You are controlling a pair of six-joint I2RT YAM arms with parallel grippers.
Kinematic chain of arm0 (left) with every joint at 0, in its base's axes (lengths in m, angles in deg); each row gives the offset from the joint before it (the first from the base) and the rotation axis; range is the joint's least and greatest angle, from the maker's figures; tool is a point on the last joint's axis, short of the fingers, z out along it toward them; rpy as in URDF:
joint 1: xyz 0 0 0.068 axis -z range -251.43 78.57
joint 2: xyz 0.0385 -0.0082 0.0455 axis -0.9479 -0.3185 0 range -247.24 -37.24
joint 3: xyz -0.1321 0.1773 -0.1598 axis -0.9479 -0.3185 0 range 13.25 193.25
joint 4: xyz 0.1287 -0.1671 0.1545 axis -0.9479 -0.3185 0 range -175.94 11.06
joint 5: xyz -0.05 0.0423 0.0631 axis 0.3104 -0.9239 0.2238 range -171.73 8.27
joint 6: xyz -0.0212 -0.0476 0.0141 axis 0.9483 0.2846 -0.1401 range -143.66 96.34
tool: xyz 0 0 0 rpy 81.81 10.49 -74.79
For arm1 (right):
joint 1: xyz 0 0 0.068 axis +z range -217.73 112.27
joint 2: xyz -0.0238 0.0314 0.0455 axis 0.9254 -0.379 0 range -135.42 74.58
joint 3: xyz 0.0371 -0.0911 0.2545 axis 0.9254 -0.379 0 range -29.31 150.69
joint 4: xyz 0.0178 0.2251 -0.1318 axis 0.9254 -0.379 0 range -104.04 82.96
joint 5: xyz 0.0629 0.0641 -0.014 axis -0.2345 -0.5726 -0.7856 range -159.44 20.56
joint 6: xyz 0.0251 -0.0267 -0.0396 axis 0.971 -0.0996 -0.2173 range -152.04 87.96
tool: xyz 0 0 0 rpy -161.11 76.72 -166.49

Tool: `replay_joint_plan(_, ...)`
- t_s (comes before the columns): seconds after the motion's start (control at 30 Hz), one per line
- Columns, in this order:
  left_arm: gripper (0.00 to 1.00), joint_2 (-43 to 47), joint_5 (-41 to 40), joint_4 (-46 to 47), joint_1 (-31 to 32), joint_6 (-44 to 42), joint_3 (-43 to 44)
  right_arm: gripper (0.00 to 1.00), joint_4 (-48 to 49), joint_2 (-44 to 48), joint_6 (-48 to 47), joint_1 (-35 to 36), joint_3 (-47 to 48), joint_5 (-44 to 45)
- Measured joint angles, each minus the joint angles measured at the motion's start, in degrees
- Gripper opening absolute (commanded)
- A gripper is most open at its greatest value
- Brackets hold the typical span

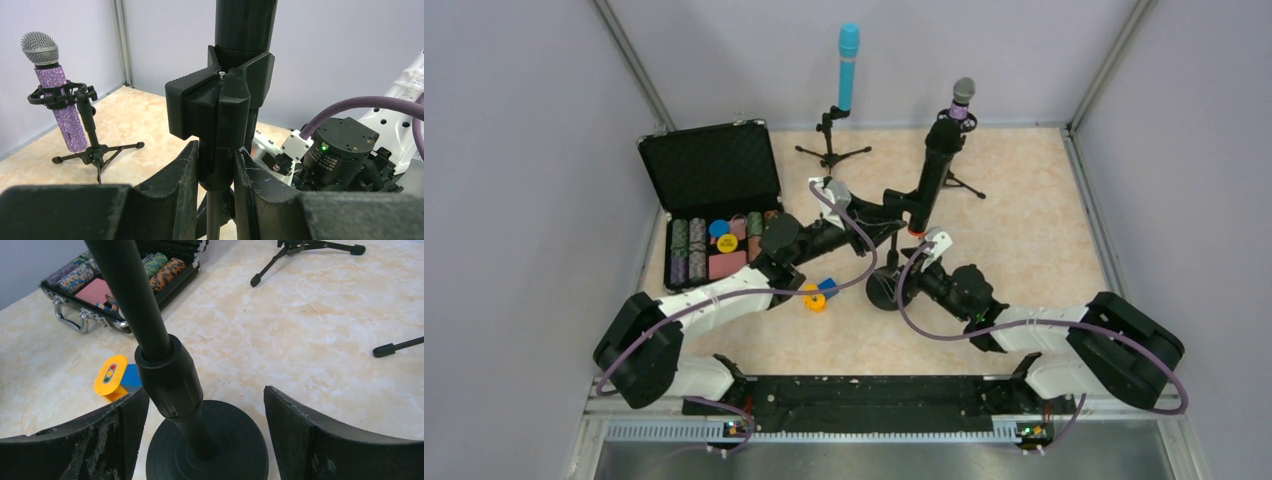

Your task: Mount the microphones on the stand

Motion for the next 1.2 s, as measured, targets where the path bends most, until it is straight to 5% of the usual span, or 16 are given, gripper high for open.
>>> replay_joint_plan(1.2,0.00,4.72,-3.43,-5.77,-2.51,-0.04,4.85,0.85,8.37,-6.36,1.25,0.28,-1.92,8.15)
